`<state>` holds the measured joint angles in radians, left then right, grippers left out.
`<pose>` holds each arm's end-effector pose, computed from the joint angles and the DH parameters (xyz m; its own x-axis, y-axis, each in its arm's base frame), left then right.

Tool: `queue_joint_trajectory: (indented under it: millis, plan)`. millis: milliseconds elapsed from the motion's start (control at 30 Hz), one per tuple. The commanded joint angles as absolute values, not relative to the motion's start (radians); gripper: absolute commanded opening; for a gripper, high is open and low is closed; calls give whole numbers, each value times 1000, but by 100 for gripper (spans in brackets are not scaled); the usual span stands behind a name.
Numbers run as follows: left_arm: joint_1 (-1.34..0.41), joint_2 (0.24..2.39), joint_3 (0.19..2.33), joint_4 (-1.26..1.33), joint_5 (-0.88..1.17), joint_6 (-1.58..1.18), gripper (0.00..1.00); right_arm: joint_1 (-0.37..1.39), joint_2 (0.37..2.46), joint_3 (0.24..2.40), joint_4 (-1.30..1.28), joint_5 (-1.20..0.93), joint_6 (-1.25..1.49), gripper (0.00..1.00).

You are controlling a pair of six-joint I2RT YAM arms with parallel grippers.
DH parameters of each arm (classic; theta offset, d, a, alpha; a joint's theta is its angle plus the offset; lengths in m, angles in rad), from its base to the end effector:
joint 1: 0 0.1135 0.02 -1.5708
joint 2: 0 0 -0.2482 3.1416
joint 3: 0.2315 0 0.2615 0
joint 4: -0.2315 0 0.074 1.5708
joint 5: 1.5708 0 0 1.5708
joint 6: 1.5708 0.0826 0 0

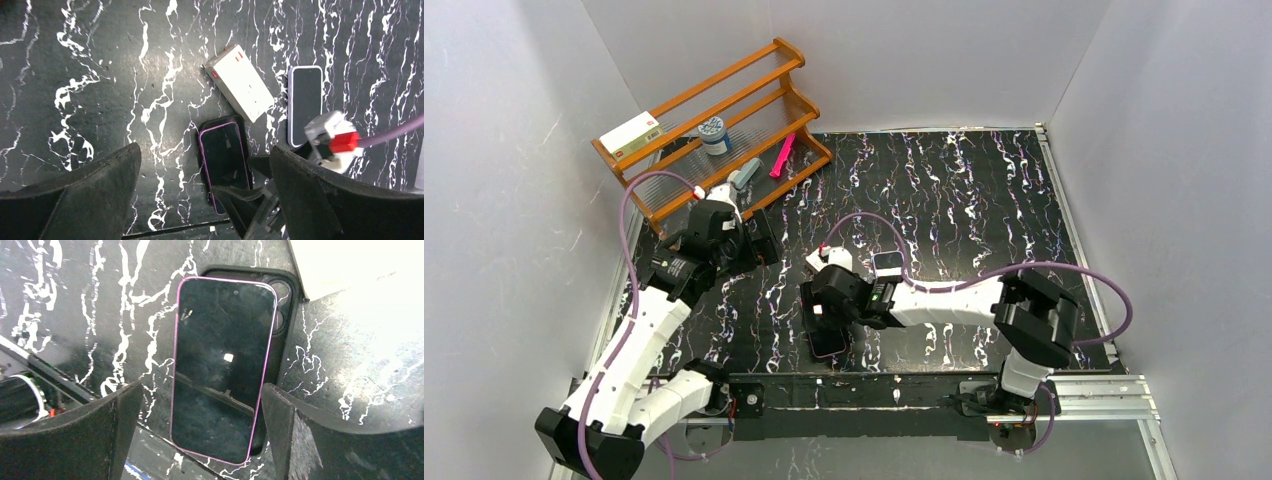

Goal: Put the phone into the phone case

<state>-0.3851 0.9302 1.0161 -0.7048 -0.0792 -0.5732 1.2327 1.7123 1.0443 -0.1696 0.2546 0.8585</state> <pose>0.2318 -0.0869 0.3034 -0.6224 -0.3310 -0.7092 -0.0271 0.9147 -0.4032 0.1506 0.3657 0.1343 -0.8098 -0.0948 -0.5790 -0.3736 0.8443 0.3842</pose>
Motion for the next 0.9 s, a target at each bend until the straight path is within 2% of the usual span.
queue_joint_trajectory:
  millis: [0, 200, 300, 467, 667, 867]
  plan:
    - [-382, 932, 964, -707, 33, -581, 98, 1235, 1616, 1065, -178, 314, 842, 94]
    - [-381, 928, 854, -652, 165, -637, 92, 1193, 1540, 994, -146, 290, 821, 78]
    - [-382, 964, 807, -609, 237, -663, 85, 1166, 1518, 946, -115, 249, 822, 70]
    - [-382, 1011, 688, -514, 335, -735, 74, 1140, 1518, 882, -52, 168, 832, 62]
    - [-382, 1022, 527, -340, 433, -834, 63, 1111, 1521, 846, -17, 122, 826, 57]
    - [-383, 1075, 459, -250, 462, -870, 50, 1079, 1554, 833, -9, 43, 830, 54]
